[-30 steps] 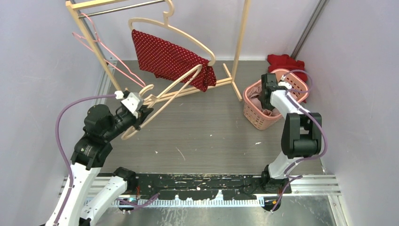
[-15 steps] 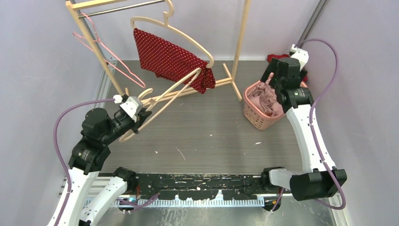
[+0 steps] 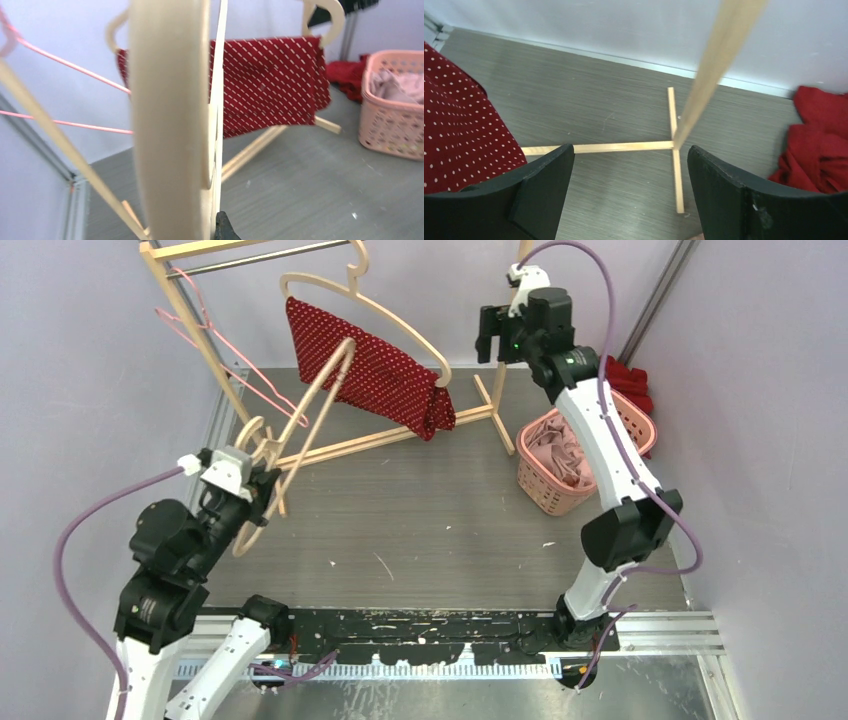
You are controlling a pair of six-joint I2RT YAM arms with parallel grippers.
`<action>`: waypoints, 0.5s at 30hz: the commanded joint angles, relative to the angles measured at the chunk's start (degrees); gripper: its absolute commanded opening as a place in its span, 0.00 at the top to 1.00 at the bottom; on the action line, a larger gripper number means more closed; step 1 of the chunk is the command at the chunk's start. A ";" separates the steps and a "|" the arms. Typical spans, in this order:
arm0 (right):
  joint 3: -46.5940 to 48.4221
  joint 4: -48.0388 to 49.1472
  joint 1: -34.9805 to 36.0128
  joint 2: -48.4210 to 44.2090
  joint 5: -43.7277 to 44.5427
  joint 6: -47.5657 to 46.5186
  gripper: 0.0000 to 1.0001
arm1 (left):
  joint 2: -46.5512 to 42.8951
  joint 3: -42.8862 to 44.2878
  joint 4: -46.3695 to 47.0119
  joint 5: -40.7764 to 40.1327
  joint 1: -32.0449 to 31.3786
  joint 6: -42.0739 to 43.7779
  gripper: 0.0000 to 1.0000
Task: Remove the skirt from the hanger
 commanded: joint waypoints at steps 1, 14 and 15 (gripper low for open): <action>6.17 2.68 1.77 3.56 -3.42 -0.99 0.12 | 0.28 5.16 2.99 -9.45 -0.13 -1.59 1.00; 20.52 4.57 2.02 16.06 -5.96 0.77 0.13 | 22.44 26.82 4.53 -15.06 -0.14 -2.19 1.00; 21.17 4.65 1.95 16.56 -6.02 0.85 0.13 | 23.70 27.86 5.00 -15.18 -0.12 -2.19 1.00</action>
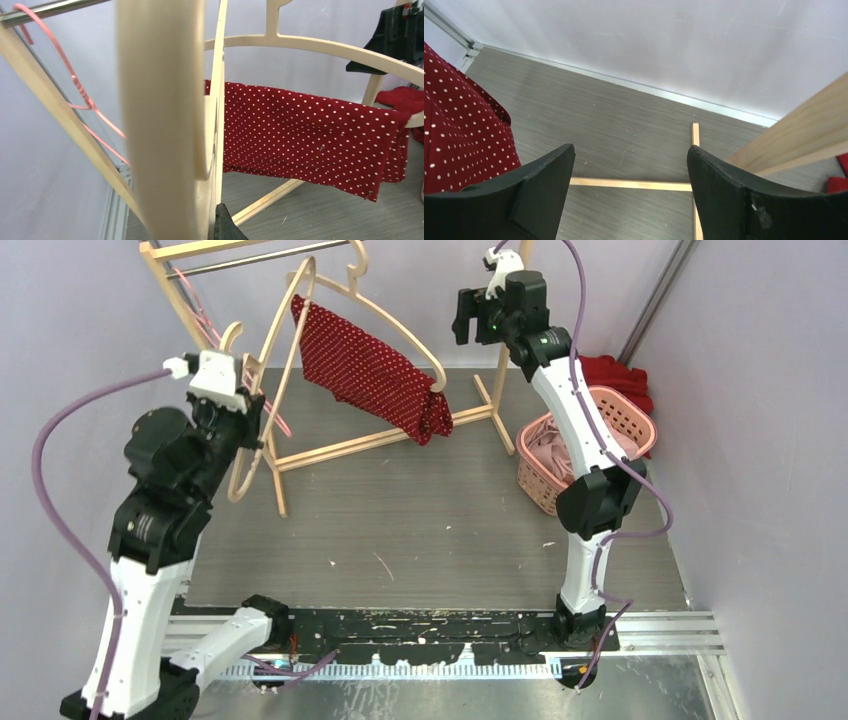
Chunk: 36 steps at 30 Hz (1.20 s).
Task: Remove the skirt from the hanger
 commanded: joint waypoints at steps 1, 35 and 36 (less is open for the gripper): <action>5.29 3.71 -0.15 1.45 -1.41 0.63 0.13 | 3.88 4.98 5.67 -1.57 -0.13 -0.88 1.00; 5.40 6.81 -2.63 4.26 -6.03 7.10 0.16 | 6.26 12.10 4.14 -9.54 -0.21 -35.61 1.00; 5.14 6.83 -2.48 4.17 -6.03 7.17 0.16 | 6.83 12.67 3.91 -9.58 -0.22 -36.38 1.00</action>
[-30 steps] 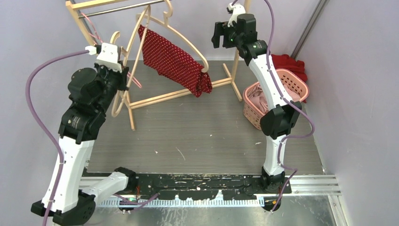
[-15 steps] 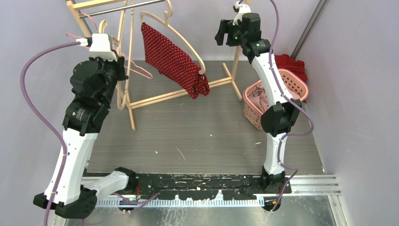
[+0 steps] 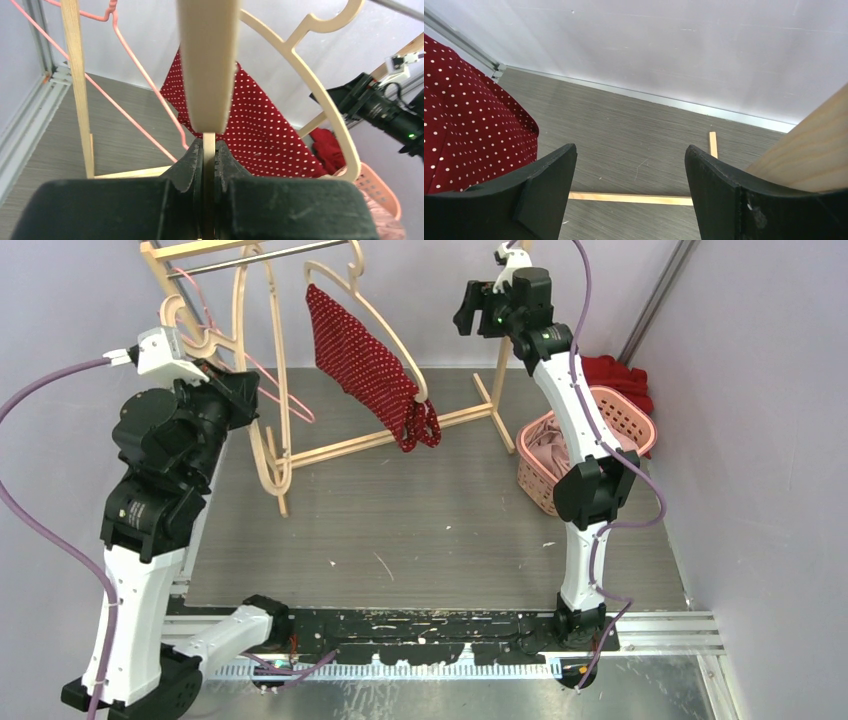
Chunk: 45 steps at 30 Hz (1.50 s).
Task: Remove the skirt from the hanger
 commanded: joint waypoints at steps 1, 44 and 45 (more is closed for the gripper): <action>0.17 3.77 0.82 -1.67 -0.74 0.78 0.16 | 1.35 5.27 3.45 -0.51 -0.14 -6.92 1.00; -1.07 6.27 -5.40 -0.34 -4.87 5.38 0.19 | 23.56 -0.08 34.04 -12.42 -1.54 13.12 1.00; -1.05 6.30 -5.32 -0.27 -4.89 5.44 0.19 | 23.58 -0.61 34.67 -12.38 -1.56 13.29 1.00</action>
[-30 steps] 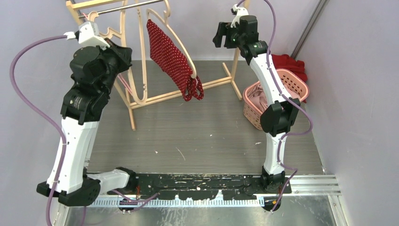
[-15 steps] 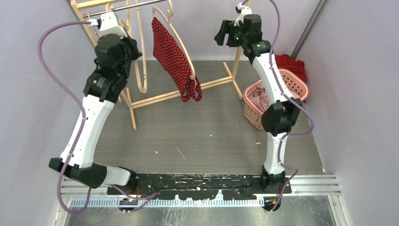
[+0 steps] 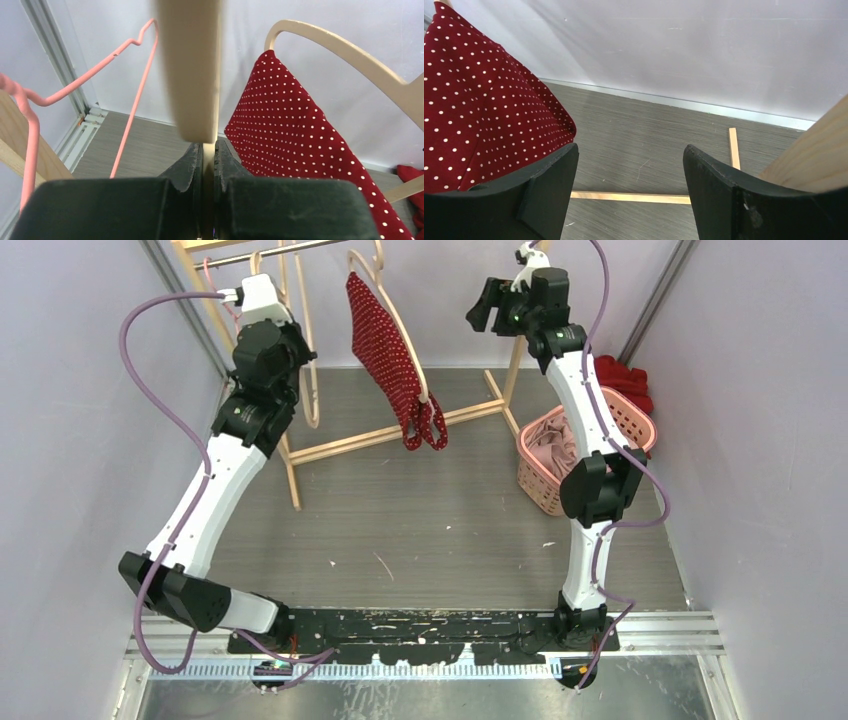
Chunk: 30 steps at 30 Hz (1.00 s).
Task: Remove the skirt from the hanger
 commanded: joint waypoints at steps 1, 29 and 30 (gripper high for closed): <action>1.12 3.45 -0.82 -0.32 0.22 1.14 0.19 | -1.37 -1.39 9.41 -1.55 -0.21 2.14 1.00; 0.40 2.69 -1.55 -0.75 1.17 -0.29 0.20 | -3.58 -1.74 18.60 7.58 -0.15 -6.42 1.00; 0.31 2.65 -1.49 -0.85 1.10 -0.23 0.20 | -3.44 -1.74 18.38 7.58 -0.12 -6.99 1.00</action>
